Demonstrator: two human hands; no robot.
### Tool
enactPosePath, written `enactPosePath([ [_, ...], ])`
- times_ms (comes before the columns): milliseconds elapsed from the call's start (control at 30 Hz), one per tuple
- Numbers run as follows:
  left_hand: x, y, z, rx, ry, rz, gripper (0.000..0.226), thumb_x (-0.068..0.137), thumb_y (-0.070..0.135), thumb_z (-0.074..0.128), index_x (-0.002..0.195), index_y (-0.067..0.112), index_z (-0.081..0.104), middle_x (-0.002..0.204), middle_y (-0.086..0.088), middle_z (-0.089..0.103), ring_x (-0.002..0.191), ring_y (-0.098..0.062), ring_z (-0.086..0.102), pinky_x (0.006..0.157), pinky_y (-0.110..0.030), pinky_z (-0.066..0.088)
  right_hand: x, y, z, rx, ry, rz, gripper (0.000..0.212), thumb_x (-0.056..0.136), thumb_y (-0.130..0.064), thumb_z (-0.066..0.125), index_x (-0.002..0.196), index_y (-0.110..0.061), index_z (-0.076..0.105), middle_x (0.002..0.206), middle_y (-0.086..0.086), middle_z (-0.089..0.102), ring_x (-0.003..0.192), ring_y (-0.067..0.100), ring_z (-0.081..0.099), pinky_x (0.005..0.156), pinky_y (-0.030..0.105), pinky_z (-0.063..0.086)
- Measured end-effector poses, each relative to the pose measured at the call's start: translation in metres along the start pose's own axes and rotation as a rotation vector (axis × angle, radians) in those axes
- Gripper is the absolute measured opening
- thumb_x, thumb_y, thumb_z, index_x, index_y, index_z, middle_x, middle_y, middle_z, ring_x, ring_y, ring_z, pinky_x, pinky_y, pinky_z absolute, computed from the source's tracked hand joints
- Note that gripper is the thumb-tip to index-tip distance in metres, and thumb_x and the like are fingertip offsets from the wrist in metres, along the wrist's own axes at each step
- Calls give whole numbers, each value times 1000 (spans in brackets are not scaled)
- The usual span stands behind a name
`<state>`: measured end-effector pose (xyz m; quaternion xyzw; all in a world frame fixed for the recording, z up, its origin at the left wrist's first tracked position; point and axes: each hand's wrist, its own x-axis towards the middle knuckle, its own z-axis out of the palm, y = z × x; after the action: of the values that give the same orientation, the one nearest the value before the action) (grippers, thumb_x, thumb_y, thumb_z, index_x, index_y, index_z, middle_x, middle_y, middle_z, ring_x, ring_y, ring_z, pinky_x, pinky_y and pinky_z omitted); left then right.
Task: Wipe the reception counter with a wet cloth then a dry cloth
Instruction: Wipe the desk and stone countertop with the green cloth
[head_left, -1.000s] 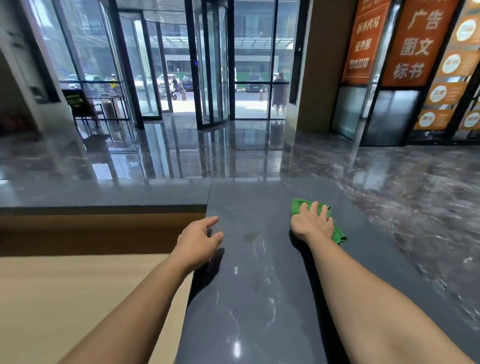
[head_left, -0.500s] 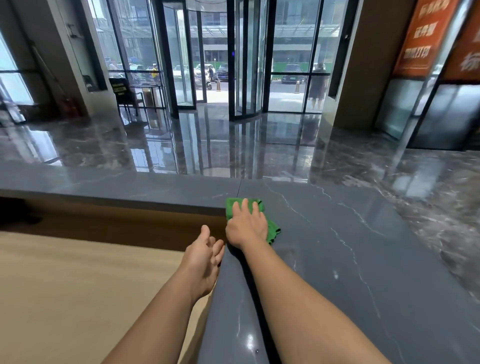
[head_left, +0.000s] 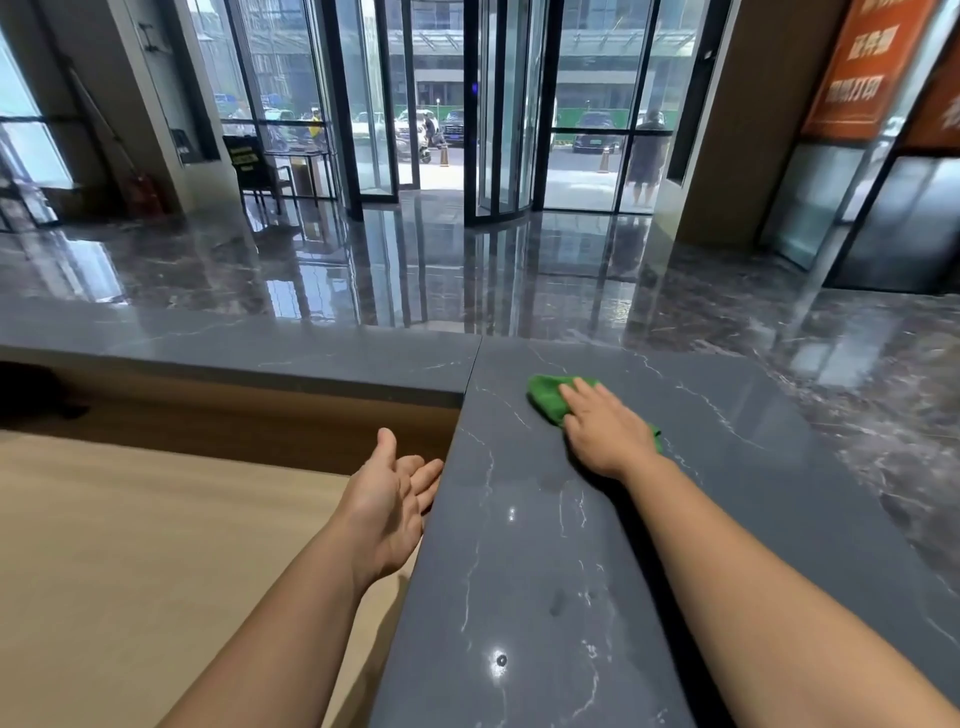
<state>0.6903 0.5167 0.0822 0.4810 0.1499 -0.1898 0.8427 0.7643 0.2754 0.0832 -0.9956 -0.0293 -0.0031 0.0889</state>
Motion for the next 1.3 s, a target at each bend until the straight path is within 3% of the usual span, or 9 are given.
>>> enactPosePath([
  [133, -4, -6, -5, 214, -14, 38, 64, 100, 53, 27, 145, 8, 35, 144, -5, 46, 133, -24, 44, 110, -38, 35, -11, 47, -9, 14, 13, 194, 54, 103, -27, 27, 156, -23, 16, 164, -2, 7, 150, 21, 8, 120, 34, 11],
  [233, -18, -12, -10, 445, -52, 121, 15, 93, 24, 54, 85, 16, 64, 97, -9, 64, 87, -20, 61, 79, -28, 45, -20, 53, -9, 29, 24, 314, 54, 102, -26, 27, 156, -23, 17, 164, -2, 6, 150, 22, 9, 121, 37, 13],
  [333, -30, -23, -20, 593, -138, 157, 36, 90, -9, 45, 104, 11, 72, 103, -6, 74, 97, -21, 70, 83, -30, 55, -25, 36, -6, 55, 37, 406, 56, 99, -22, 27, 155, -23, 19, 164, -2, 6, 150, 24, 8, 120, 40, 15],
  [633, -35, -31, -41, 600, -290, 188, 41, 96, -4, 43, 114, 26, 64, 109, 9, 72, 104, -6, 66, 79, -17, 51, -41, -118, 23, 79, 85, 263, 55, 99, -23, 32, 152, -19, 22, 163, 1, 9, 149, 30, 6, 117, 42, 19],
  [867, -24, -39, -61, 512, -357, 179, 38, 86, -7, 57, 123, 5, 59, 119, -10, 68, 116, -22, 60, 99, -32, 46, -52, -175, 36, 14, 22, -1, 51, 99, -26, 36, 150, -22, 31, 163, 0, 13, 150, 29, 5, 120, 44, 15],
  [1067, -23, -39, -62, 526, -403, 185, 50, 89, -9, 50, 132, 17, 50, 125, 3, 64, 97, 6, 64, 67, -5, 47, -56, -133, 27, 49, 41, -42, 51, 103, -28, 30, 154, -24, 23, 163, -4, 14, 149, 20, 12, 120, 37, 14],
  [1133, -21, -37, -64, 556, -430, 194, 56, 86, -2, 59, 138, 15, 46, 133, 2, 60, 111, 3, 60, 82, -7, 47, -59, -108, 22, 41, 45, 13, 51, 104, -28, 29, 154, -24, 22, 163, -4, 13, 149, 19, 12, 120, 33, 13],
  [1200, -20, -34, -67, 582, -450, 183, 68, 79, 7, 62, 144, 12, 41, 137, 4, 57, 126, -6, 52, 108, -26, 39, -65, -78, 16, 31, 39, 98, 51, 104, -29, 28, 155, -25, 20, 163, -5, 11, 150, 17, 11, 120, 31, 11],
  [1300, -18, -31, -68, 622, -453, 179, 59, 90, 0, 56, 145, 14, 40, 138, 7, 56, 130, -8, 48, 117, -37, 28, -77, -34, 5, -6, 38, 230, 52, 104, -29, 27, 155, -24, 18, 163, -4, 9, 150, 17, 10, 120, 30, 10],
])
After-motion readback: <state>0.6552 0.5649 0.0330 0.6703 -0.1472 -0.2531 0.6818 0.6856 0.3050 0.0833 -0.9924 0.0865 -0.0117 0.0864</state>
